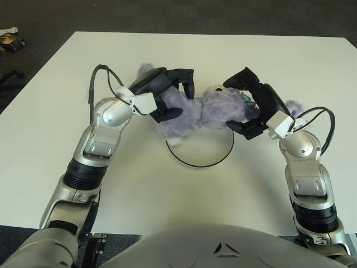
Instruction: Put the doll into the plate.
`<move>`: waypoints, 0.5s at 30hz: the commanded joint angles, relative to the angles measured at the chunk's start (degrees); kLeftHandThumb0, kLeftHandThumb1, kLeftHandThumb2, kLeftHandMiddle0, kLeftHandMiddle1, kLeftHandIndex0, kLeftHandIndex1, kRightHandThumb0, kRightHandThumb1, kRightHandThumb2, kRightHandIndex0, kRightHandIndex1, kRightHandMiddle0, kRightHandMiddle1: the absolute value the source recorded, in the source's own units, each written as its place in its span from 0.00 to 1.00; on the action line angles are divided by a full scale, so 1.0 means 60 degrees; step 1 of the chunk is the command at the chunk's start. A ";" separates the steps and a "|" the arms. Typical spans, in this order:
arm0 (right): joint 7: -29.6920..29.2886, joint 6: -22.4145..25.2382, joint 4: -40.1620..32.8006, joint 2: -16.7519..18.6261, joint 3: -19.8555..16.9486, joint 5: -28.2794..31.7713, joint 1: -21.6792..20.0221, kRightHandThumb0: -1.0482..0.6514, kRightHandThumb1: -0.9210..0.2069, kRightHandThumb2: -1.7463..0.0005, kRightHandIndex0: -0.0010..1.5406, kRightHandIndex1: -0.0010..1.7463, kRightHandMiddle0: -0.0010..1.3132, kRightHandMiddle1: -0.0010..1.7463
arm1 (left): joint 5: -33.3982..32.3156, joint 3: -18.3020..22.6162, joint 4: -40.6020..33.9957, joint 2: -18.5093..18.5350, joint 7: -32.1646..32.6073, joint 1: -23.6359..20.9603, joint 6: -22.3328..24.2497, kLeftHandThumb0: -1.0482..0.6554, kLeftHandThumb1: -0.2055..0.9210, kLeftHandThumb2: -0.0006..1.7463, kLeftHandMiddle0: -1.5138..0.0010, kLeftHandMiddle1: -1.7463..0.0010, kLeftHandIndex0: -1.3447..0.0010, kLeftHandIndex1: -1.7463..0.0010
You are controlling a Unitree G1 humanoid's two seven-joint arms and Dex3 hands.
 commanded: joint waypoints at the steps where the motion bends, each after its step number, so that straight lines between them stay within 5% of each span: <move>1: 0.0037 -0.0014 -0.0209 -0.0036 -0.0211 0.0316 0.0101 0.74 0.80 0.16 0.00 0.25 0.00 0.65 | -0.0276 0.0130 -0.0009 0.0006 -0.0108 -0.0018 0.0218 0.61 0.64 0.58 0.72 0.03 0.70 0.08; 4: 0.0184 0.0128 -0.0357 -0.0214 -0.0311 0.0429 0.0130 0.75 0.79 0.16 0.00 0.20 0.00 0.63 | -0.0533 0.0169 -0.0005 -0.0034 -0.0153 -0.0034 0.0288 0.48 0.73 0.47 0.83 0.10 0.66 0.10; 9: 0.0572 0.0454 -0.0690 -0.0830 -0.0380 0.0148 -0.0028 0.71 0.76 0.18 0.00 0.16 0.00 0.58 | -0.1027 0.0293 0.0124 -0.0170 -0.0164 -0.0011 0.0217 0.31 0.47 0.55 0.89 0.26 0.90 0.15; 15: 0.1051 0.1088 -0.1182 -0.1250 -0.0546 0.0329 -0.0269 0.70 0.72 0.20 0.00 0.15 0.00 0.55 | -0.1620 0.0411 0.0475 -0.0277 -0.0195 -0.0008 -0.0216 0.28 0.39 0.58 0.89 0.41 0.99 0.22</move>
